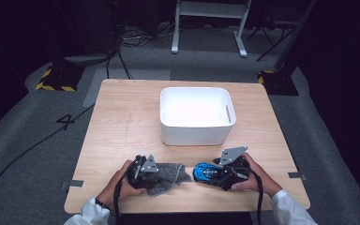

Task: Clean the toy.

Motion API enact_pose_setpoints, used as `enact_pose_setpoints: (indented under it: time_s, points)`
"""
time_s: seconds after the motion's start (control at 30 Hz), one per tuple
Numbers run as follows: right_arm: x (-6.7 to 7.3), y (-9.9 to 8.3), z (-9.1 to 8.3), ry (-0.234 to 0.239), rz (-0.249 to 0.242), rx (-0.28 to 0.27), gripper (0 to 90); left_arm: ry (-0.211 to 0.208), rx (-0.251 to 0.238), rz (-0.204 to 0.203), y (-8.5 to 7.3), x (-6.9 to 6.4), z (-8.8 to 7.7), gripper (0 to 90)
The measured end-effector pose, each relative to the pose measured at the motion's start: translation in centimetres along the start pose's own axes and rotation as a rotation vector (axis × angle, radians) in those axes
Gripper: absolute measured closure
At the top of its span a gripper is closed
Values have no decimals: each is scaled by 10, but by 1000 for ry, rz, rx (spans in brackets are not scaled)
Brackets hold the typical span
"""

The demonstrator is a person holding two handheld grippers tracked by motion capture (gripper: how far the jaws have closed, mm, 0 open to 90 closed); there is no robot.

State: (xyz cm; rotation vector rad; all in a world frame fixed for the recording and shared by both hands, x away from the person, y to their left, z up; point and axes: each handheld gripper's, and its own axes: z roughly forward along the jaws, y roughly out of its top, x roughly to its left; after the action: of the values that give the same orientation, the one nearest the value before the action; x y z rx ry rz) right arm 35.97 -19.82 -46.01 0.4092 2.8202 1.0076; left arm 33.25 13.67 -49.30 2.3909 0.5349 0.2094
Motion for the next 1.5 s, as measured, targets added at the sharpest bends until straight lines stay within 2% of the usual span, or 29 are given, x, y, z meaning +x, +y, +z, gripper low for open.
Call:
enact_pose_setpoints:
  time_s: [0.1, 0.2, 0.4, 0.77, 0.9, 1.03, 1.1, 1.17, 1.23, 1.5]
  points:
    - [-1, 7, 9, -10, 17, 28, 233, -15, -12, 15, -2, 2, 0, 636]
    - [0, 10, 16, 0, 15, 52, 232, -30, -16, 7, -2, 5, 0, 637]
    - [-3, 17, 24, -6, 26, 72, 216, -15, -7, 12, 0, 3, 1, 637]
    - [-6, 23, 41, 15, 43, 123, 166, 5, 2, 15, 3, 1, 3, 632]
    - [-4, 25, 47, 17, 20, 156, 200, 6, 4, 14, 3, 1, 3, 631]
    - [-2, 27, 53, 8, 12, 180, 178, 2, 1, 12, 3, 1, 3, 632]
    - [-3, 28, 54, 9, 15, 184, 189, 0, 1, 11, 3, 1, 3, 632]
    - [-2, 30, 52, 15, 1, 195, 229, 0, 0, 10, 3, 2, 3, 631]
    - [-2, 31, 52, 15, -15, 208, 232, -2, 0, 9, 3, 2, 3, 631]
    - [-2, 28, 48, 12, -35, 169, 245, -2, 0, 7, 3, 2, 3, 631]
